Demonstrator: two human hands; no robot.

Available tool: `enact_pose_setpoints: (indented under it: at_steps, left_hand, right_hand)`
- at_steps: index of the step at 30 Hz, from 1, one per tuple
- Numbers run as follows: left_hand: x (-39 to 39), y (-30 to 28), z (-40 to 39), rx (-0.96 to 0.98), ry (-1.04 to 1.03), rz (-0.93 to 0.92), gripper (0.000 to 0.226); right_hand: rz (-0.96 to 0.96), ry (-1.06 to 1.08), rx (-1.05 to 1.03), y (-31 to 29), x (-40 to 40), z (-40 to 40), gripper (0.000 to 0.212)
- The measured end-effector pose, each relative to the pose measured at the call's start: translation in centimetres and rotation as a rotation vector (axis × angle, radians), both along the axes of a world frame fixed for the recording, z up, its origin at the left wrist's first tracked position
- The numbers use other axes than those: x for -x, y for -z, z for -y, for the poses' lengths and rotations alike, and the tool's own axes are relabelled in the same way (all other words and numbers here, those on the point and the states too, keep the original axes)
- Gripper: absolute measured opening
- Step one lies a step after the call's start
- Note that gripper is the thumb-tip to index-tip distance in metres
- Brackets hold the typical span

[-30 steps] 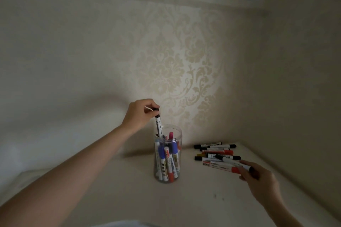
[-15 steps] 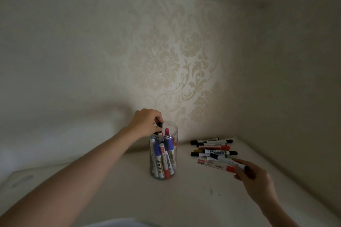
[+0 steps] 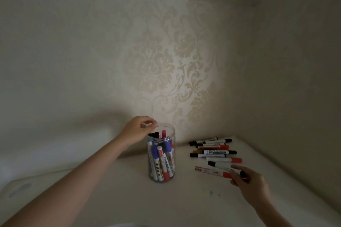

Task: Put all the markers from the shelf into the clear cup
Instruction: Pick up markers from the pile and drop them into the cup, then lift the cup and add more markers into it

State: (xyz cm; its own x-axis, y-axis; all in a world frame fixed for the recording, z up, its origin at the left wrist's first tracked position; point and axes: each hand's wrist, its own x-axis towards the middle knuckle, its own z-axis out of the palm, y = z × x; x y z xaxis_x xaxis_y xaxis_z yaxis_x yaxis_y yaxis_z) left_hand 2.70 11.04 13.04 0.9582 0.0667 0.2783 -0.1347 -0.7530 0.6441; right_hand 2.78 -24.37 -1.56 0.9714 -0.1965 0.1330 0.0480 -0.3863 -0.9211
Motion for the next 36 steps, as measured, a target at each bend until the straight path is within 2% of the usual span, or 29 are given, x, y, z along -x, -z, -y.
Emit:
enact_pose_setpoints:
  at_steps: [4,6,8,9,11,13,15,19,21,23,26,29,33,36]
  left_hand:
    - [1.3,0.8,-0.5,-0.045,0.049,0.017,0.029]
    - [1.7,1.0,-0.4,-0.057,0.036,0.028,0.035]
    - [1.7,1.1,-0.6,0.015,0.011,0.007,0.041]
    - [1.7,1.2,-0.8,0.115,0.027,-0.048,0.05]
    - [1.5,1.7,-1.0,0.338,0.089,-0.198,0.082]
    - [1.1,2.7,-1.0,0.385,0.154,-0.289,0.105]
    - [0.5,3.5,-0.7,0.389,0.17,-0.309,0.114]
    - [0.0,4.3,0.7,0.533,0.144,-0.216,0.103]
    - [0.0,4.7,1.8,0.533,0.167,-0.175,0.098]
    - [0.2,4.9,3.0,0.487,0.205,-0.14,0.098]
    - [0.4,5.2,4.3,0.443,0.229,-0.091,0.099]
    - [0.8,5.4,4.4,0.437,0.227,-0.077,0.1]
    - [1.3,5.2,4.3,0.46,0.217,-0.085,0.098]
    - [1.5,5.1,4.5,0.471,0.22,-0.071,0.096]
  right_hand:
    - [-0.011,0.045,-0.005,0.8,0.0,-0.4,0.022]
    - [-0.009,0.074,0.086,0.8,-0.1,-0.7,0.024]
    - [-0.034,0.045,0.256,0.3,-0.3,-1.2,0.03]
    - [-0.041,0.024,0.374,0.1,-0.4,-1.6,0.036]
    - [0.018,0.018,0.546,-0.4,-0.3,-2.7,0.043]
    - [0.148,-0.025,0.533,-0.9,-0.1,-4.5,0.041]
    - [0.232,-0.141,0.511,-1.2,0.0,-6.6,0.046]
    - [0.154,-0.299,0.463,-1.2,0.6,-9.2,0.073]
    - [0.132,-0.365,0.434,-1.2,1.0,-9.8,0.085]
    - [0.14,-0.406,0.496,-0.6,1.3,-9.8,0.089]
    - [0.216,-0.447,0.759,1.5,1.2,-8.6,0.07]
    - [0.408,-0.335,0.835,1.8,0.1,-6.1,0.043]
    - [0.223,-0.337,0.971,0.1,-0.3,-2.9,0.049]
    - [0.18,-0.37,0.929,0.4,0.1,-1.7,0.037]
